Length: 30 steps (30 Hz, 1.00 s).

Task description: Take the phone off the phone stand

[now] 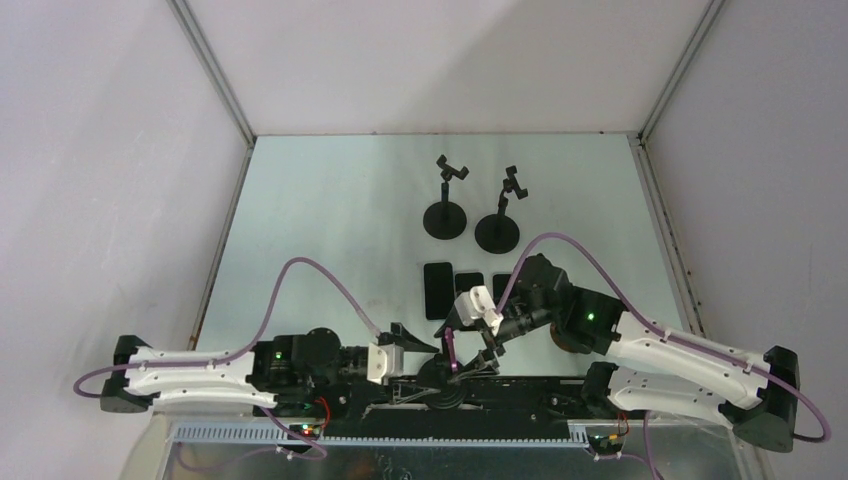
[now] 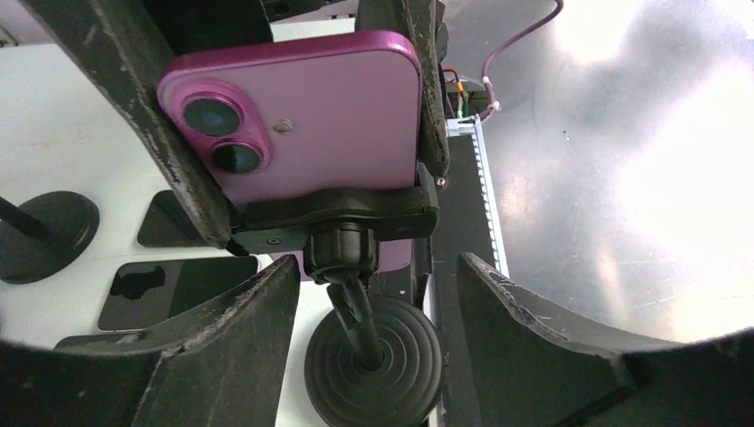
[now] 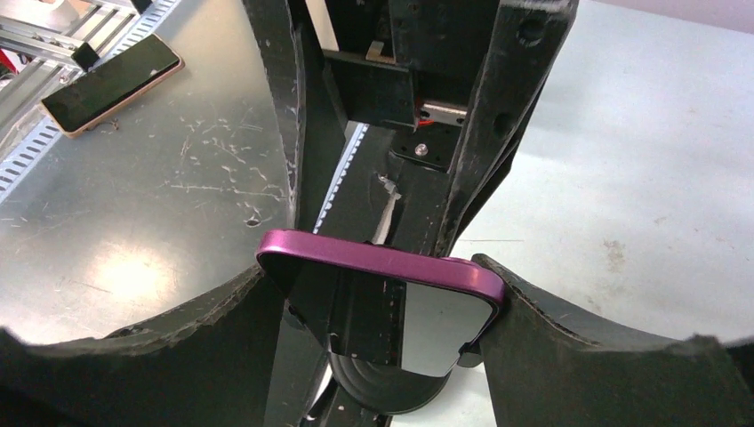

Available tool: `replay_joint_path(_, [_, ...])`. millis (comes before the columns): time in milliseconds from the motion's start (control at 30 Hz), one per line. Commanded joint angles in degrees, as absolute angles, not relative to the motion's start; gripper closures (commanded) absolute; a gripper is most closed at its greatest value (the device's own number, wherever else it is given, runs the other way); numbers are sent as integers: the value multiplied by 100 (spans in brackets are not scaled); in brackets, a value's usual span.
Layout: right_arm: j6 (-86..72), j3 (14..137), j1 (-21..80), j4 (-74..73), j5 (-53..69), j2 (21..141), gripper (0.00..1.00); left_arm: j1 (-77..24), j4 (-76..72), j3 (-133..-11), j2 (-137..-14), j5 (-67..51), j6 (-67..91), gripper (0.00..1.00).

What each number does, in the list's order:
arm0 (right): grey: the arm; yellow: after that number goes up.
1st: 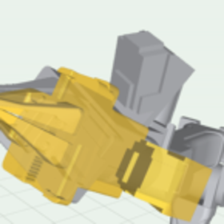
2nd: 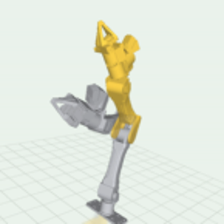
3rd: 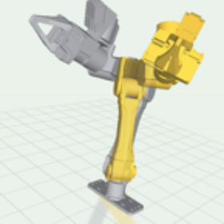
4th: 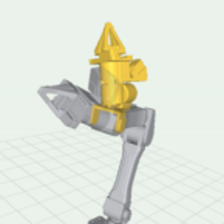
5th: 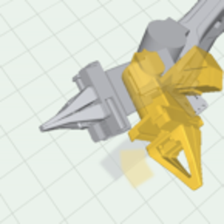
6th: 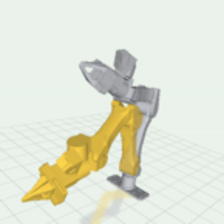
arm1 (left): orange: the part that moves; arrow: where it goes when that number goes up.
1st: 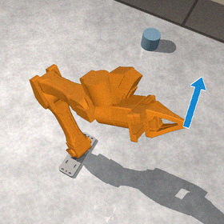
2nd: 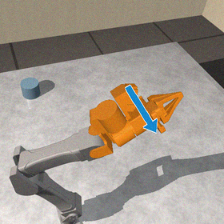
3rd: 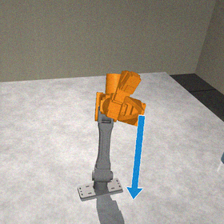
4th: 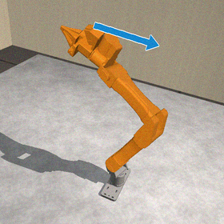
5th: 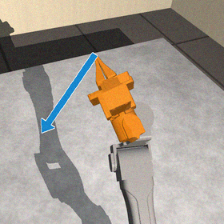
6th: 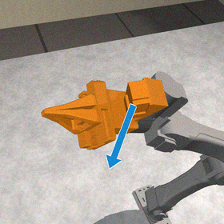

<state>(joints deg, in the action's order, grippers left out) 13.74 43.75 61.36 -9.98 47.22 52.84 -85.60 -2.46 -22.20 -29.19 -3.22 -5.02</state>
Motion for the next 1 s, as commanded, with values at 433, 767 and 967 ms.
replay_joint_path(433, [1426, 4737, 6462, -140, 4671, 5411, 100, -8623, -704, -2366, -3327, 196, -440, 37])
replay_joint_path(767, [1423, 4737, 6600, -203, 4609, 5458, 100, -8626, -739, -2459, -3374, 649, -275, 38])
replay_joint_path(967, [1458, 4737, 6658, -352, 4490, 5511, 100, -8627, -668, -2598, -3275, 796, -255, 31])
